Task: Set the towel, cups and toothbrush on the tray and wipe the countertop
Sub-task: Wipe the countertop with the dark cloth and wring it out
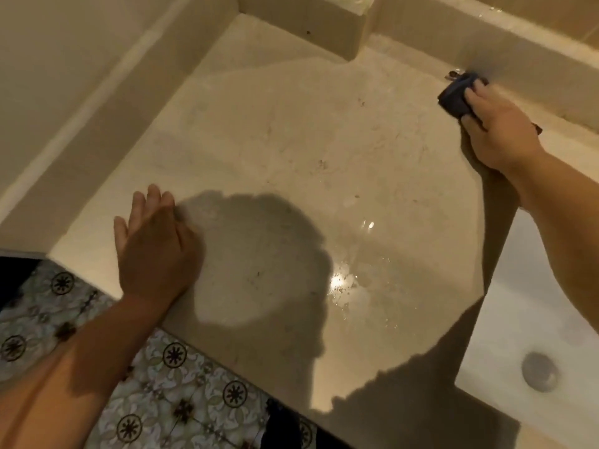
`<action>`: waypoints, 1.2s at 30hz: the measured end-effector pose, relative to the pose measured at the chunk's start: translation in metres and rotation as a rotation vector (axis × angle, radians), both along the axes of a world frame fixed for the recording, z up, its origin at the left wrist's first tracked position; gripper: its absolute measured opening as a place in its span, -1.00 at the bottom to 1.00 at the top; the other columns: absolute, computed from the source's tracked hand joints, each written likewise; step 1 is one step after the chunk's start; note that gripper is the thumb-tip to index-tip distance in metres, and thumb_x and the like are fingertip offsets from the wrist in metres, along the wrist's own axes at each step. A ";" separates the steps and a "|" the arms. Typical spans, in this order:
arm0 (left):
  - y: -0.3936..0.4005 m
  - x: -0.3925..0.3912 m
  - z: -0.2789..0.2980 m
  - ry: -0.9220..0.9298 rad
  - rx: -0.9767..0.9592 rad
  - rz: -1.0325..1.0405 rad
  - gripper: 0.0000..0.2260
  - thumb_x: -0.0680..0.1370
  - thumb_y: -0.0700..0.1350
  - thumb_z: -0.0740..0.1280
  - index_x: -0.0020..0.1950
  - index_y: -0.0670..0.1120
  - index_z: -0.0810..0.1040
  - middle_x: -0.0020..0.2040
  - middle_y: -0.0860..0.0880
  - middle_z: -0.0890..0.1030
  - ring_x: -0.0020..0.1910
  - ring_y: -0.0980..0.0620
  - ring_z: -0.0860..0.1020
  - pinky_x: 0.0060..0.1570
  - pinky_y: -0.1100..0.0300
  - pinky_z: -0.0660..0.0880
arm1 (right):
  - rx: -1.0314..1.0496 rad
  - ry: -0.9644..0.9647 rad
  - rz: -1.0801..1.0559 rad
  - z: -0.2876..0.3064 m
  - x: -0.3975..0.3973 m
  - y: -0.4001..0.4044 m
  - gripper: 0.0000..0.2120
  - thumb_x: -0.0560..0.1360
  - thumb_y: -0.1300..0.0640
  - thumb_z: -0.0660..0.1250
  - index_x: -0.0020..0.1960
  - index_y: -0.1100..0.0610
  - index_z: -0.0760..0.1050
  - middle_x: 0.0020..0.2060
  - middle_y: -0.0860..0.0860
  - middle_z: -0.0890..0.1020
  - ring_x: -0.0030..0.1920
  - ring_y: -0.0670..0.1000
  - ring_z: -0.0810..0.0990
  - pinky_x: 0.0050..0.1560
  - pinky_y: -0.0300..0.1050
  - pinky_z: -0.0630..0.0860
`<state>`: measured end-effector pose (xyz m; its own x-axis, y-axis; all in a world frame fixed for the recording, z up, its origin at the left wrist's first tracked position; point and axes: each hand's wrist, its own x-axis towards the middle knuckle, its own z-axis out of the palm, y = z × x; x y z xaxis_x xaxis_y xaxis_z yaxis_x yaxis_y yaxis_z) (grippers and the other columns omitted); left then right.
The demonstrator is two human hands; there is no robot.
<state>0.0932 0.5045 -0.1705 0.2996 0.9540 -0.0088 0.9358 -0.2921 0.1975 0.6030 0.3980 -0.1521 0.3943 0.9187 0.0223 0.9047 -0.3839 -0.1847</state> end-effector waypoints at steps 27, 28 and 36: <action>-0.001 -0.006 0.004 0.082 -0.059 -0.064 -0.49 0.65 -0.05 -0.04 0.59 -0.17 0.10 0.62 -0.13 0.07 0.59 -0.12 0.00 0.52 -0.20 -0.06 | 0.075 2.392 -0.599 0.066 -0.399 -0.204 -0.69 0.61 0.21 0.17 0.31 0.24 0.47 0.14 0.24 0.58 0.11 0.18 0.59 0.20 0.08 0.51; -0.001 -0.006 0.005 0.080 -0.059 -0.063 -0.49 0.65 -0.05 -0.04 0.59 -0.17 0.10 0.62 -0.13 0.07 0.59 -0.12 0.00 0.52 -0.20 -0.06 | 0.106 2.445 -0.693 0.067 -0.390 -0.204 -0.68 0.58 0.20 0.23 0.30 0.26 0.47 0.12 0.26 0.59 0.09 0.21 0.61 0.18 0.10 0.52; 0.001 -0.005 0.003 0.057 -0.030 -0.081 -0.52 0.63 -0.11 0.05 0.54 -0.22 0.20 0.59 -0.19 0.17 0.56 -0.20 0.08 0.47 -0.28 0.04 | 0.603 1.814 -0.686 0.098 -0.216 -0.157 -0.69 0.60 0.10 0.19 0.28 0.10 0.54 0.19 0.13 0.63 0.16 0.13 0.62 0.12 0.08 0.58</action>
<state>0.0887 0.5058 -0.1675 0.3738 0.9258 -0.0559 0.9194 -0.3619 0.1540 0.3869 0.2413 -0.0538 0.5195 0.6665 -0.5347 -0.6707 -0.0696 -0.7384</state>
